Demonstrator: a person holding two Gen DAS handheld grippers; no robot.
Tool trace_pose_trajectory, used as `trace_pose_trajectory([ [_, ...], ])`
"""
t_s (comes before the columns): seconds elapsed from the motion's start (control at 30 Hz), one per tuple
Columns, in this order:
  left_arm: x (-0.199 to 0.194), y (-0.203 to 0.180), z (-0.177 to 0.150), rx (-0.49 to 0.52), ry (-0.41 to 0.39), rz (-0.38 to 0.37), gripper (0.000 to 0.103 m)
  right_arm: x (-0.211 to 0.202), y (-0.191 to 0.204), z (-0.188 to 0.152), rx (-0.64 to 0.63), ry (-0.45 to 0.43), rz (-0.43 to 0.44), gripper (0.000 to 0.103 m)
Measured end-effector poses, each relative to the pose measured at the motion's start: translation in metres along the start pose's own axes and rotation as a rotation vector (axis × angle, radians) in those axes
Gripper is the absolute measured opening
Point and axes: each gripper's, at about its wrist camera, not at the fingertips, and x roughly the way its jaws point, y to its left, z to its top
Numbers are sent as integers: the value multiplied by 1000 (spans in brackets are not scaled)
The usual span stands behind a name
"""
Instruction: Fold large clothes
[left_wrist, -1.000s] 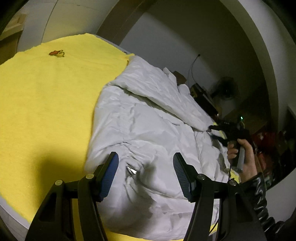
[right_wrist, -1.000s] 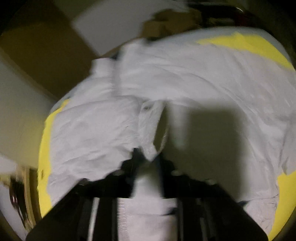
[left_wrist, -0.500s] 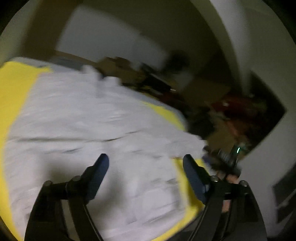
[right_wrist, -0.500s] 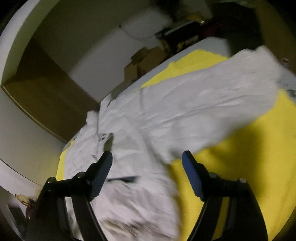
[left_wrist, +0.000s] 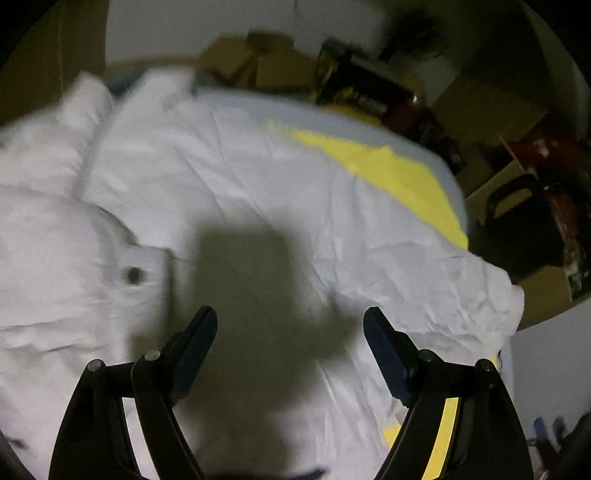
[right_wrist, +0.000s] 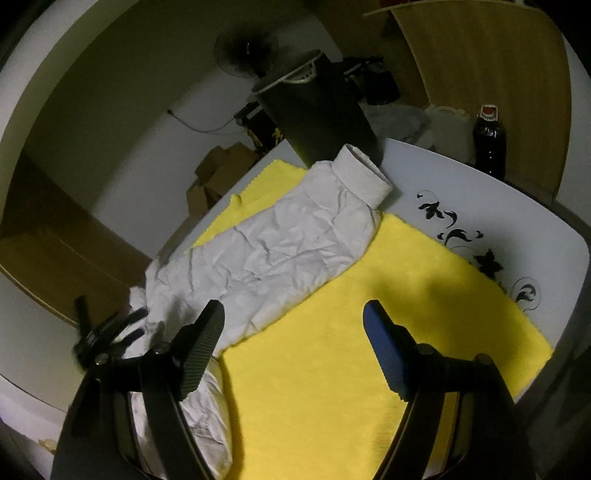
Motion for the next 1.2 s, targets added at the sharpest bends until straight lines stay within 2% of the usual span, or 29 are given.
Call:
trace_pose_trajectory([
  [0.07, 22, -1, 2, 12, 43, -28, 81, 2, -11, 7, 17, 11, 6, 78],
  [0.17, 42, -9, -5, 98, 55, 36, 83, 23, -27, 21, 81, 24, -15, 78],
  [0.33, 52, -21, -15, 219, 59, 70, 97, 70, -57, 59, 185, 17, -58, 77],
  [0.37, 53, -23, -17, 236, 62, 71, 100, 81, -64, 69, 201, 12, -71, 76],
  [0.43, 55, -25, -19, 262, 63, 78, 102, 101, -76, 86, 223, 9, -89, 66],
  [0.53, 54, -26, -20, 273, 49, 84, 102, 126, -81, 100, 220, 42, -82, 55],
  [0.7, 49, -21, -23, 270, 31, 67, 102, 151, -88, 109, 238, 43, -135, 55],
  [0.87, 45, -17, -29, 294, -8, 59, 102, 168, -103, 112, 309, 22, -108, 55],
  [0.9, 45, -18, -30, 304, -17, 64, 102, 170, -104, 113, 306, 18, -102, 48],
  [0.93, 46, -19, -31, 312, -26, 69, 102, 173, -105, 115, 292, 20, -97, 21],
  [0.97, 47, -20, -31, 315, -32, 72, 102, 173, -103, 115, 286, 27, -89, 11],
  [1.07, 47, -21, -32, 323, -47, 78, 102, 147, -81, 114, 224, -33, -80, 6],
  [1.2, 47, -24, -29, 333, -25, 90, 100, 89, -16, 113, 79, -133, -30, 5],
])
